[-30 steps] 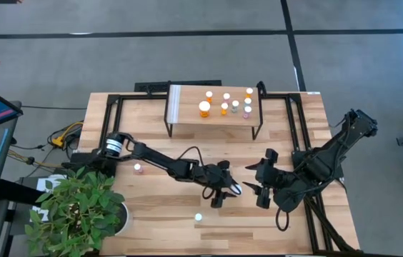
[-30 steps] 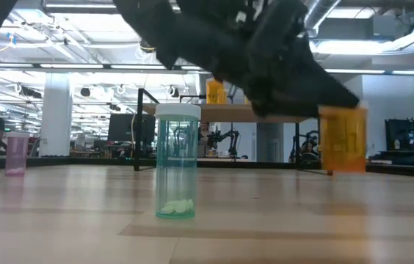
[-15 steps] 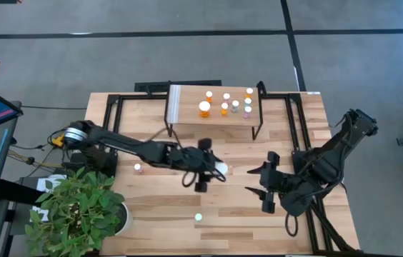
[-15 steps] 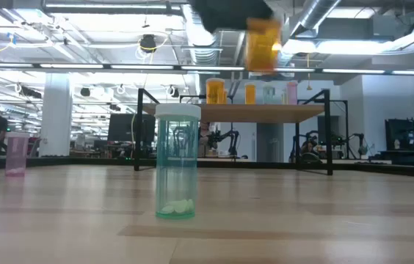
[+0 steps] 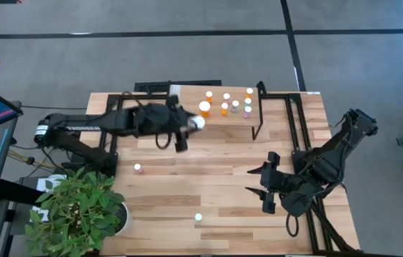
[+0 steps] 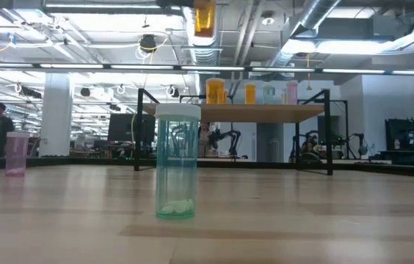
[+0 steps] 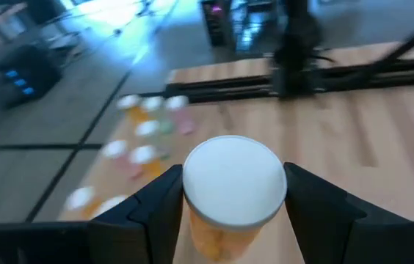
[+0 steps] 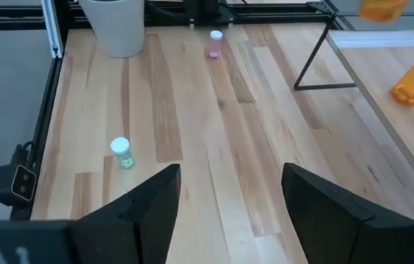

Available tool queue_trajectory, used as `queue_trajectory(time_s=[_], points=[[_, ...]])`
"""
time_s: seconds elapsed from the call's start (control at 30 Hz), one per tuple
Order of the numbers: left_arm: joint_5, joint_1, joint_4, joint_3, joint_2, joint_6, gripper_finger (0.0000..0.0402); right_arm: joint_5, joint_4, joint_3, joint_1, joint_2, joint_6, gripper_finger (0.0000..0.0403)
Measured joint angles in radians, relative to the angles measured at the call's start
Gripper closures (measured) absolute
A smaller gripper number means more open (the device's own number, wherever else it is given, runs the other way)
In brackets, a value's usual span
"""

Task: Pick and place medicine bottles onto shelf by color
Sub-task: Put the big orange pill bottle on the shelf

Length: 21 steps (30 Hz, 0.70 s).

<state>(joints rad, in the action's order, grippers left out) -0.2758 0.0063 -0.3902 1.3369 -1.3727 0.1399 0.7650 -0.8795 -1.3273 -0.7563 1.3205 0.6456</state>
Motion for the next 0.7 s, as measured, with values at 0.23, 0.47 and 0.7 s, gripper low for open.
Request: queue_trajectory(time_s=[0.23, 0.47, 0.7], points=[[0.087, 0.224, -0.048, 0.0, 0.039, 0.005, 0.0207, 0.0, 0.001, 0.0, 0.0, 0.0, 0.0, 0.0143], [0.28, 0.425, -0.051, 0.0, 0.038, -0.013, 0.0207, 0.0, 0.001, 0.0, 0.0, 0.008, 0.0, 0.0143], [0.303, 0.476, 0.072, -0.1, 0.049, -0.022, 0.0207, 0.001, 0.002, 0.0, -0.001, 0.009, 0.0, 0.0143]])
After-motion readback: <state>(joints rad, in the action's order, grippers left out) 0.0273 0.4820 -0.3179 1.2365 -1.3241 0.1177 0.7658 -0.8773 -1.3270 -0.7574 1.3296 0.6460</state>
